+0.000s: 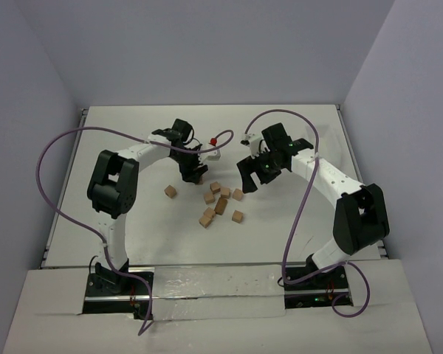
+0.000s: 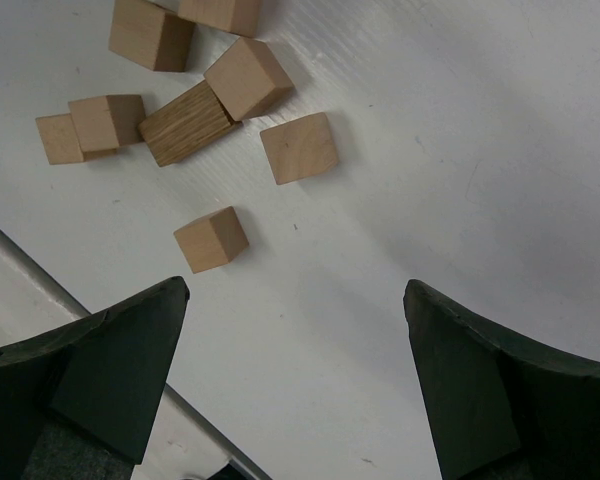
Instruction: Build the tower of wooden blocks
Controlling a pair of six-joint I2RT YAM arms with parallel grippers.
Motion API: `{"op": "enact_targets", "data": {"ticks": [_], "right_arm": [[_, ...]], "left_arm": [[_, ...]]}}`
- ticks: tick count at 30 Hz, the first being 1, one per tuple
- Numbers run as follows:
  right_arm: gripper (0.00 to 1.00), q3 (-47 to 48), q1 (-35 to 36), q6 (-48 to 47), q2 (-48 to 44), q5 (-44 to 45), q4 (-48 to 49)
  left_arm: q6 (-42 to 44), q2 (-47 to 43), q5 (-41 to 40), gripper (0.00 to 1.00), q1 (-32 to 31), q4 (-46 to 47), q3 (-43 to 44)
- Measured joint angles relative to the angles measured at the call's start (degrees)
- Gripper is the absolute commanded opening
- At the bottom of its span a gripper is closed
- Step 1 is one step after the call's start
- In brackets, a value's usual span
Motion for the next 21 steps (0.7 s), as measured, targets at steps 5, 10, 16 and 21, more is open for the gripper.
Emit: {"op": "enact_targets", "data": {"ticks": [5,10,16,21], "right_arm": [[0.96,0.0,0.0,0.0,0.0,0.0,-0.2],[0.97,0.2,0.0,0.0,0.0,0.0,-0.3],[0.99,0.5,0.0,0.2,0.0,0.1,-0.4],[1.0,1.3,0.1,1.4,0.0,1.9,-0.4]], "left_arm": [[0.0,0.0,0.0,0.83,0.0,0.0,0.0],[-0.3,0.0,0.1,0.94,0.0,-0.1,0.0],[-0.8,-0.3,0.5,0.99,0.0,-0.8,0.1],[-3.2,-5.6,0.8,0.99,-0.1,-2.6,0.9]]}}
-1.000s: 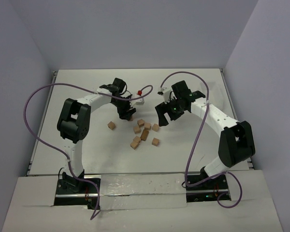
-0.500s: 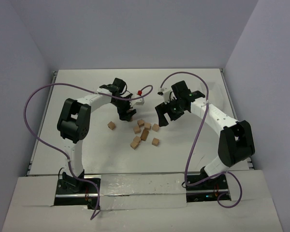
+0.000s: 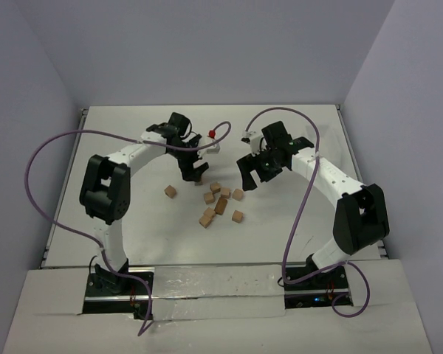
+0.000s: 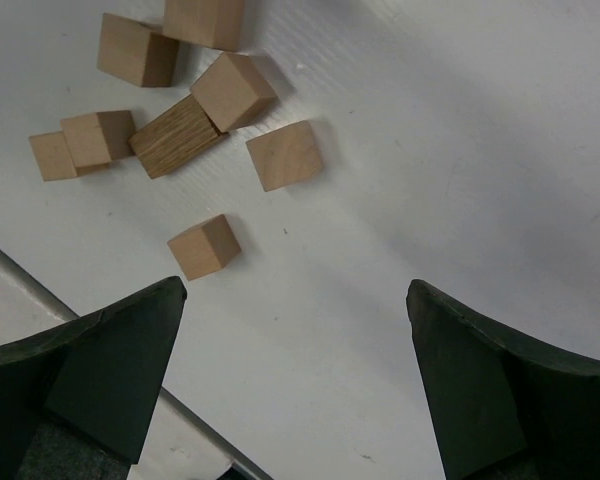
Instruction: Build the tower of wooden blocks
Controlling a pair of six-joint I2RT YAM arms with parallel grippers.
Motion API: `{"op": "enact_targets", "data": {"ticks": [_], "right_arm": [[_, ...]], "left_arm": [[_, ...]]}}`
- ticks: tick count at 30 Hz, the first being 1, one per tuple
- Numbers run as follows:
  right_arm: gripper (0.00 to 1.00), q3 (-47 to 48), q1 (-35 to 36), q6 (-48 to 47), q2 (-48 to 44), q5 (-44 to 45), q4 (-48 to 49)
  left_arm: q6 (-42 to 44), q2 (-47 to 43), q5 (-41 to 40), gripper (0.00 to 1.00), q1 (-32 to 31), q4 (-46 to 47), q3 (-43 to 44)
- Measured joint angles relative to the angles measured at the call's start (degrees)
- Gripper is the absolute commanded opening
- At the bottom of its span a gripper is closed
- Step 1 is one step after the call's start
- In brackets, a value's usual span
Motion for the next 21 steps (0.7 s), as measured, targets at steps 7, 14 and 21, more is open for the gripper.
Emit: {"op": "enact_targets", "data": {"ticks": [7,14,21], "right_arm": [[1.0,2.2,6.7,4.7,0.2,8.6,0.3],[0.75,9.5,14.7,10.7,6.1,12.8,0.9],[0.61,13.5,15.7,16.0,17.1,13.3,1.5]], "left_arm": [[-14.7,-27.1,-0.3,0.99,5.5,9.3,-5.9],[-31.7,-50.2,-1.2,0.99,14.5,19.3,-20.9],[-40.7,-55.8,-2.5,0.99,16.9,19.5,-32.9]]}}
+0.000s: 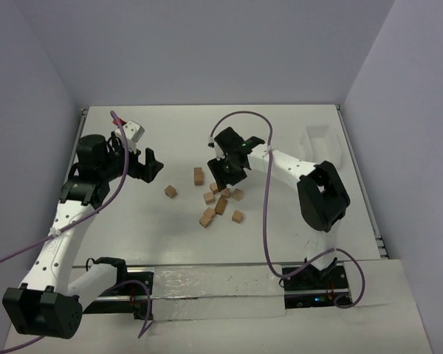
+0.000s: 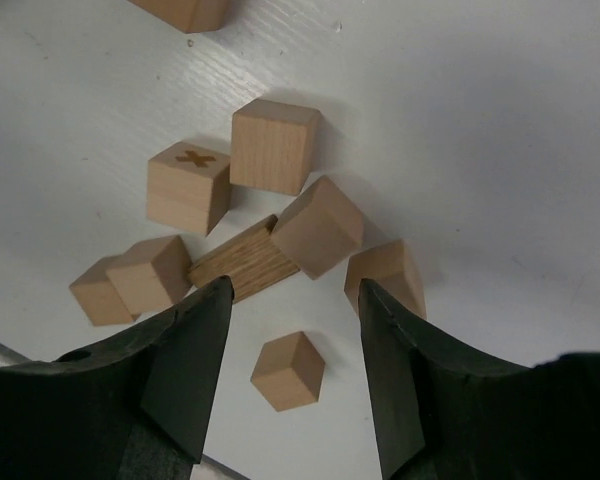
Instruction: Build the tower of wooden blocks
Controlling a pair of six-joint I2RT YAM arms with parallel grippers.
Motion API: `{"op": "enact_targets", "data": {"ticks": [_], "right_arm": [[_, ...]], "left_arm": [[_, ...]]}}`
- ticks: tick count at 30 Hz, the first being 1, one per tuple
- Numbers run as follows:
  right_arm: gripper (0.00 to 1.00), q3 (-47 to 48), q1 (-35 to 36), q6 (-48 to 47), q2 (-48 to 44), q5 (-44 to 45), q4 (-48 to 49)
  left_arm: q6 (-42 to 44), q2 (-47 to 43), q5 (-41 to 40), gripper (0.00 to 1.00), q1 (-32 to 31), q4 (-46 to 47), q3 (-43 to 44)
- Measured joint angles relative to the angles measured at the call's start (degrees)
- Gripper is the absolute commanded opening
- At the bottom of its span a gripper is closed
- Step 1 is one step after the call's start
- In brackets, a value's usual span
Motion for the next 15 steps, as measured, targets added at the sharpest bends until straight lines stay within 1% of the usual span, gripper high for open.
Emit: {"op": "enact_targets", "data": {"ticks": [2,7,10,15], "right_arm": [[0.61,0.5,0.1,1.2,2.3,0.0,-0.2],[0.73,3.4,0.3,3.3,6.0,0.2,-0.8],[0.73,5.3,0.3,4.2,7.2,-0.1,-0.8],[0.69,7.3,0.3,4.7,8.7,-1.4,-0.8]], "left_arm": [[-1.3,-1.1,-0.7,0.99,0.8,-0.1,-1.6],[-3.5,-2.9,-1.5,0.99,1.6,0.7,-2.5],[-4.4,-3.2,-1.5,0.99,1.6,1.6,-3.3],[-5.0,-3.2,-1.6,0.99,1.7,1.8,-4.3]]}}
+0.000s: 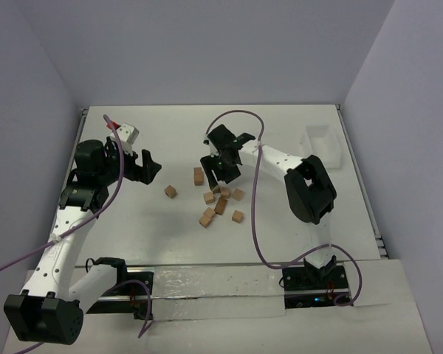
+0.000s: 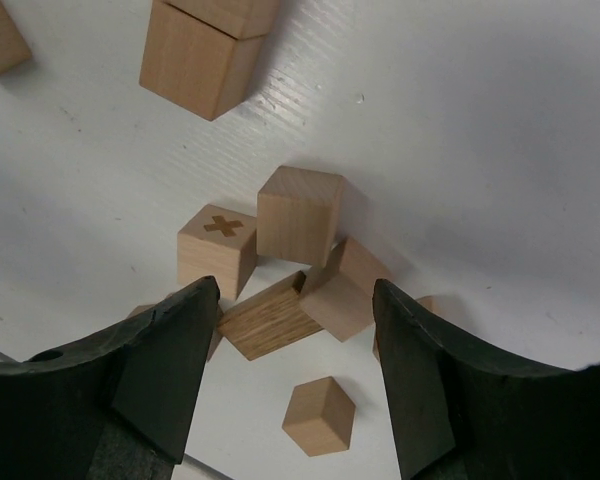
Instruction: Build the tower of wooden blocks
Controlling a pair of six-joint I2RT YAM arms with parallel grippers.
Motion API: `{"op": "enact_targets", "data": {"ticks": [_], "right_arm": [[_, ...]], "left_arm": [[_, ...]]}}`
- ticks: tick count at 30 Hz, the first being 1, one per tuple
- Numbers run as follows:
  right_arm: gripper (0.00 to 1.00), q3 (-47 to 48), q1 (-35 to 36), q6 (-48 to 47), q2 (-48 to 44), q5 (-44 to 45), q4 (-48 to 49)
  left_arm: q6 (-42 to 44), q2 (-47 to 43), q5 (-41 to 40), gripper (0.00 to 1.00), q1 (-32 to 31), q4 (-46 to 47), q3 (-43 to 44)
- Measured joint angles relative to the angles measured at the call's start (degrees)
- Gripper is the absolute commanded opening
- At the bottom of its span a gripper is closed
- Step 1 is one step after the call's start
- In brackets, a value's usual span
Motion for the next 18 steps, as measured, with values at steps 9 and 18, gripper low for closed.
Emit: {"op": "enact_targets", "data": {"ticks": [9,18], "right_arm": [[0.6,3.0,0.0,1.1,3.6,-0.6,-0.2],[0.47,3.6,0.0,1.4,4.8,-0.6,-0.4]], "left_arm": [[-0.2,0.0,0.0,0.99,0.0,0.3,0.0],[-0.2,0.0,0.0,0.99,0.0,0.4,0.0]]}}
